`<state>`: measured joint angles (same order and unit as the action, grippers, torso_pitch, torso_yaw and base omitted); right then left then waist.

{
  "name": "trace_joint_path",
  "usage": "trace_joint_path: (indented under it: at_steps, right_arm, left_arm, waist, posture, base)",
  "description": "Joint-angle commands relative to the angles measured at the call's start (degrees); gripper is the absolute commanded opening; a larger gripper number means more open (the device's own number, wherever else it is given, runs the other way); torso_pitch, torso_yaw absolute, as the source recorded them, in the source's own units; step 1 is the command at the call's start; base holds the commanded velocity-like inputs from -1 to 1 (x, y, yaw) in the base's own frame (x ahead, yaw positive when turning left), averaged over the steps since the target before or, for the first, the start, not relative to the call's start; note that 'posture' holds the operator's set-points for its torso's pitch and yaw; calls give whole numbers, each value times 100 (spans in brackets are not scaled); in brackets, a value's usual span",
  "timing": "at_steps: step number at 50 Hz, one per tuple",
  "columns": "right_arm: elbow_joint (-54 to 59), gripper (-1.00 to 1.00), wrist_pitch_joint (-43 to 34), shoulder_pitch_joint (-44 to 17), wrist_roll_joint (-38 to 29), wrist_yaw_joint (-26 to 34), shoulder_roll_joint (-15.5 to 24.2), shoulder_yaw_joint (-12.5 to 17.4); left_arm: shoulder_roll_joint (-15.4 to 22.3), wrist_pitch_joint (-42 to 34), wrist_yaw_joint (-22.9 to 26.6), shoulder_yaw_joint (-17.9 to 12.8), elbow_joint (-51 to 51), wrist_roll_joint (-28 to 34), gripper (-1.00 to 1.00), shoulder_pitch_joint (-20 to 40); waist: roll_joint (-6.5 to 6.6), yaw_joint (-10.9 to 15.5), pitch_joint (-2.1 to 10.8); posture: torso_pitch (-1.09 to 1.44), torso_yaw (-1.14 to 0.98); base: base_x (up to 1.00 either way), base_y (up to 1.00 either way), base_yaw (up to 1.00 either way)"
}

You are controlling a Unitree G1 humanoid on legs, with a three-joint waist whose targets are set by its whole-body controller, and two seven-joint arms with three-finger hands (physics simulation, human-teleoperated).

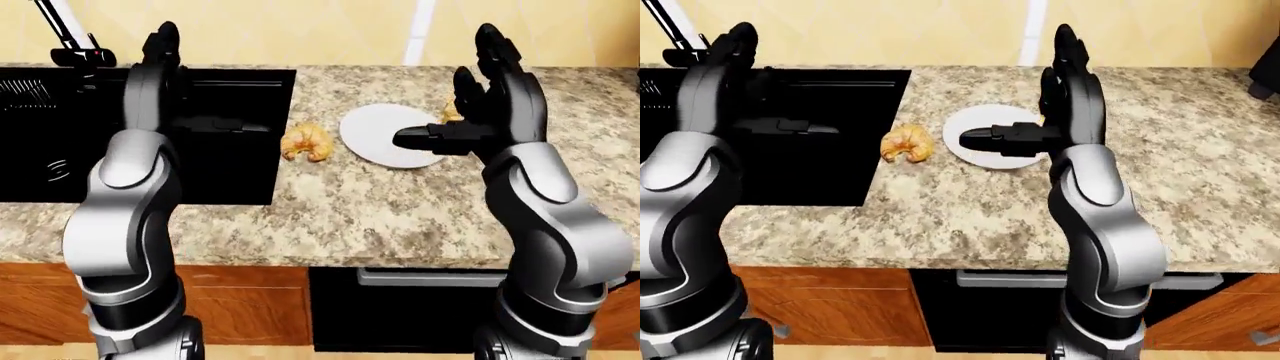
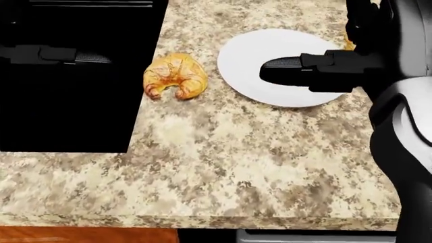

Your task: Place the pastries on the plates.

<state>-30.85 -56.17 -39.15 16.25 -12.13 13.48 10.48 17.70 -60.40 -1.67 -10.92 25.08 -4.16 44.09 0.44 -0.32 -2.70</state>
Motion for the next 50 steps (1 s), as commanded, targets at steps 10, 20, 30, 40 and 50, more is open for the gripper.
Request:
trace_joint_path:
  at_steps: [10,20,30,40,50]
  right_arm:
    - [-61,100,211,-39,158,-199,33,91]
    - [-8,100,354,16,89,-190,35,30]
    - [-114,100,296,51,22,-146,20,-12]
    - [-152,100,93,-87,34,-133,78,75]
    - [-185,100,148,8,70,-136,86,2]
  left_arm:
    - [43,107,-26,-9,56,-13,100,138]
    - [87,60,-20,-49,127,-25,100,106]
    - [126,-12,9,-58,193,-17,100,45]
    - [273,-262,151,-73,357,53,100,8]
    - [743,-969,920,-93,838,561,100,-240]
  waist:
    - [177,110,261]
    - [-87,46,193]
    - [-387,30,-7]
    - [-302,-5,60]
    - [-137,-45,-11]
  posture:
    - [0,0]
    - [0,0]
    - [0,0]
    - [0,0]
    - [0,0]
  base:
    - [0,-14,0]
    - [0,-67,0]
    - [0,0,0]
    - [0,0,0]
    - [0,0,0]
